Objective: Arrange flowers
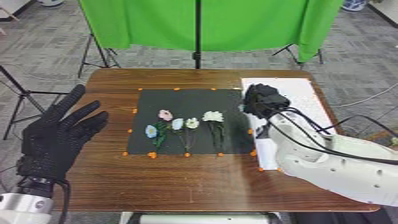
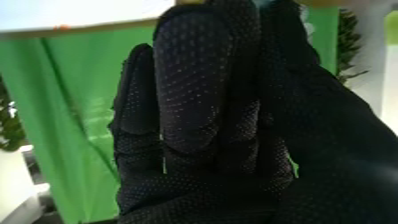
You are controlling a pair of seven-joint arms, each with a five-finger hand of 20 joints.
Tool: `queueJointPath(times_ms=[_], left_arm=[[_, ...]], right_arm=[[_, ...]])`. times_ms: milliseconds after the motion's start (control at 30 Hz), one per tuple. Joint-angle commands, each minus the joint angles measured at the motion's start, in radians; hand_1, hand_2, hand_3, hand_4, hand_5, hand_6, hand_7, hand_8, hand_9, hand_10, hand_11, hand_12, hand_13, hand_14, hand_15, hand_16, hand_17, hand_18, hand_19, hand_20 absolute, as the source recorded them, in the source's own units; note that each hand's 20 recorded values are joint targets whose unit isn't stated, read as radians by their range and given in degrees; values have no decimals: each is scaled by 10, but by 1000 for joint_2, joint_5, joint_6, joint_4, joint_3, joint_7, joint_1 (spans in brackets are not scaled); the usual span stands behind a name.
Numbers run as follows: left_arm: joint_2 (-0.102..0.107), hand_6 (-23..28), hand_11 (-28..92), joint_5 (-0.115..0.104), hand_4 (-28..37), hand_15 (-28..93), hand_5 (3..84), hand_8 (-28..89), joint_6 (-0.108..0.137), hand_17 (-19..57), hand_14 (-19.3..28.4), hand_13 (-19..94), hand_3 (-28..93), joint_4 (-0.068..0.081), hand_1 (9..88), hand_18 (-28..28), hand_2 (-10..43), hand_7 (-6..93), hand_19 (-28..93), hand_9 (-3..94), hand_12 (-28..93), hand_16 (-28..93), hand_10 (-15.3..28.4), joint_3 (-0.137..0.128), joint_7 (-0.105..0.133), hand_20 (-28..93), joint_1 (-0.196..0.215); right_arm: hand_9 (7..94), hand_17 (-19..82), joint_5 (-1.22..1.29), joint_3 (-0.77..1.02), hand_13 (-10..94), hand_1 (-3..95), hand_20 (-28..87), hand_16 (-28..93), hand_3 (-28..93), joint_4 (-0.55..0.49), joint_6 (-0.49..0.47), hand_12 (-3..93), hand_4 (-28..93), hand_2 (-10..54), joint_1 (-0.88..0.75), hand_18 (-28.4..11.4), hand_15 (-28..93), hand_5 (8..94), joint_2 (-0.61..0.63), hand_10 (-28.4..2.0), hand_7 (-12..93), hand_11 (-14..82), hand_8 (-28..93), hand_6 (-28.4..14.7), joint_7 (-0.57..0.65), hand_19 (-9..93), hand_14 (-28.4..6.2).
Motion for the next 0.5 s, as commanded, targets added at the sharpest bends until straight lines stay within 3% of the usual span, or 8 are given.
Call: queueJointPath(times_ms=[33, 200, 267, 367, 500], left_arm=[[6, 46, 204, -8, -272, 492, 261, -111, 13, -105, 272, 178, 754, 6, 219, 244, 66, 161, 530, 246, 121, -79, 183, 3, 16, 342, 24], [2, 47, 204, -7, -271, 492, 261, -112, 12, -105, 272, 178, 754, 12, 219, 244, 66, 161, 531, 247, 121, -79, 182, 12, 1, 342, 9], [1, 47, 203, -8, -271, 492, 261, -112, 19, -105, 273, 177, 754, 12, 220, 244, 66, 160, 530, 246, 121, -79, 183, 15, 4, 342, 8], [-2, 47, 203, -4, -270, 492, 261, -111, 8, -105, 273, 178, 754, 11, 219, 244, 66, 160, 531, 247, 122, -80, 182, 9, 3, 342, 16], [3, 47, 202, -11, -269, 493, 261, -111, 20, -105, 273, 178, 753, 9, 220, 244, 66, 159, 531, 246, 122, -80, 183, 12, 10, 342, 21]], right_arm=[[937, 383, -9, -42, 854, 557, 115, 250, 683, -7, 22, 292, -283, -95, -15, -152, 523, 858, -65, -52, 236, 181, 41, 36, -1, 880, -15], [937, 383, -18, -45, 855, 556, 115, 246, 685, 31, 34, 293, -283, -95, -18, -154, 524, 857, -116, -49, 236, 181, 43, 37, 29, 881, -16], [937, 382, -15, -27, 856, 555, 116, 244, 684, 43, 27, 293, -283, -95, -33, -154, 525, 857, -127, -48, 236, 182, 43, 37, 29, 882, -16], [937, 381, -21, -48, 856, 554, 116, 240, 684, 49, 35, 291, -283, -95, -22, -155, 527, 856, -132, -48, 236, 183, 44, 37, 41, 883, -17], [937, 377, -23, -49, 851, 552, 116, 238, 688, 54, 21, 299, -283, -95, -23, -157, 534, 849, -137, -46, 237, 172, 43, 35, 51, 885, -19]])
